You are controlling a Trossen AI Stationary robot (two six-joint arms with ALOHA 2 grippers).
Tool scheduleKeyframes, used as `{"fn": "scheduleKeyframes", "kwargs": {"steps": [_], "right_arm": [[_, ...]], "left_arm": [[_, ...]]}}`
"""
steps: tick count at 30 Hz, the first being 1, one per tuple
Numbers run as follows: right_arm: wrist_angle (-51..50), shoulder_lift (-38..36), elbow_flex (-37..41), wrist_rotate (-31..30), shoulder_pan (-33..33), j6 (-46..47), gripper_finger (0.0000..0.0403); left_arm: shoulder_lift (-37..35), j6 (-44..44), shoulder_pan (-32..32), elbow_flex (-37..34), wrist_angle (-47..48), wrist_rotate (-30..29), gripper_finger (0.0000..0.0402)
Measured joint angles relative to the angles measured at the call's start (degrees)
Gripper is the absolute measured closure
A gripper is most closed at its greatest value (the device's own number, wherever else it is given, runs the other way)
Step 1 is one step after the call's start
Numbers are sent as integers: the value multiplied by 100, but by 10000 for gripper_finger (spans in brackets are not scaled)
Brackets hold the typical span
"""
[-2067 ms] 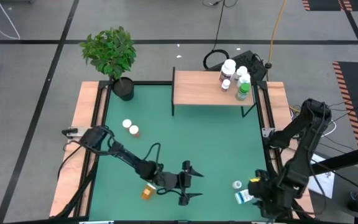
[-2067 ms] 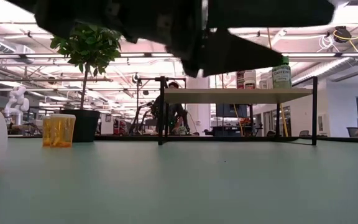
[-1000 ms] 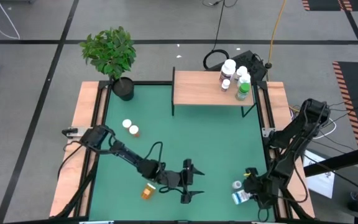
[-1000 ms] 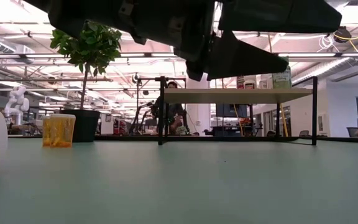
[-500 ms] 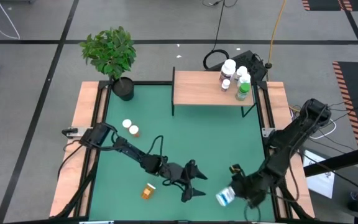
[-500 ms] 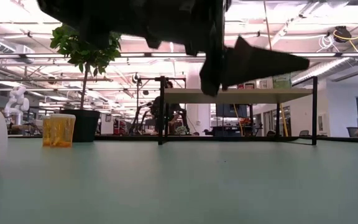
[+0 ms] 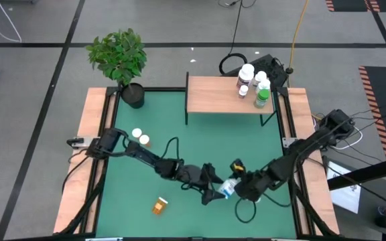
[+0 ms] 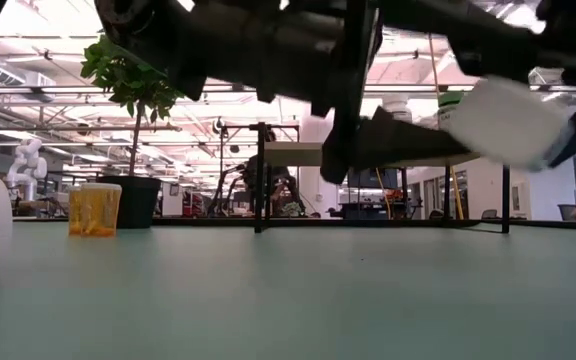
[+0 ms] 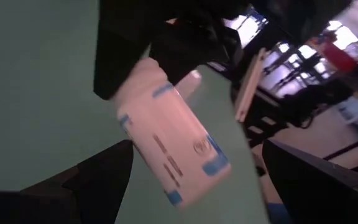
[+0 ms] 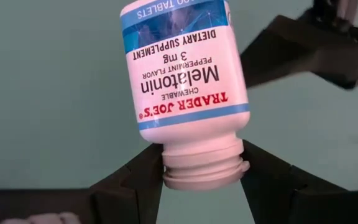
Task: Pick and place medicine bottles onto shelf by color
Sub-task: Put the blue pill bottle on the shelf
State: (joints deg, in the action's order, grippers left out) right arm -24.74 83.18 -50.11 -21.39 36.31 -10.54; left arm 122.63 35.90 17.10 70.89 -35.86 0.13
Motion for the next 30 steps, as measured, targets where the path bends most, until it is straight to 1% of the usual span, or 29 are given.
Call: {"fn": "scheduleKeyframes", "kwargs": {"steps": [2, 5, 9, 13, 16, 19, 22, 24, 26, 28, 30], "right_arm": [[14, 101, 2, -36, -36, -254, 228], [27, 178, 2, -405, -39, -454, 228], [39, 177, 2, -837, -37, -747, 228], [114, 177, 4, -1109, -42, -1199, 228], [218, 177, 9, -1281, -96, -1560, 227], [264, 177, 13, -1316, -177, -1765, 227], [278, 181, 14, -1299, -248, -1825, 223], [287, 183, 17, -1296, -289, -1619, 214], [260, 136, 20, -1297, -354, -1028, 198], [116, -3, 22, -1293, -425, -343, 178], [-78, -207, 22, -1117, -546, 251, 156]], "left_arm": [[0, 31, -70, 0, 142, -16, 44], [-2, 49, -193, 0, 342, -36, 45], [-7, 35, -350, 0, 608, 45, 65], [-11, -124, -493, 2, 732, 398, 104], [-11, -329, -562, 2, 745, 654, 142], [-11, -529, -594, 2, 858, 782, 186], [-13, -813, -611, 2, 1055, 778, 229], [-13, -942, -635, 2, 1111, 777, 251], [-13, -1084, -636, -2, 1164, 729, 264], [-21, -1255, -637, -2, 1179, 630, 267], [-78, -1450, -660, -2, 1231, 545, 268]]}}
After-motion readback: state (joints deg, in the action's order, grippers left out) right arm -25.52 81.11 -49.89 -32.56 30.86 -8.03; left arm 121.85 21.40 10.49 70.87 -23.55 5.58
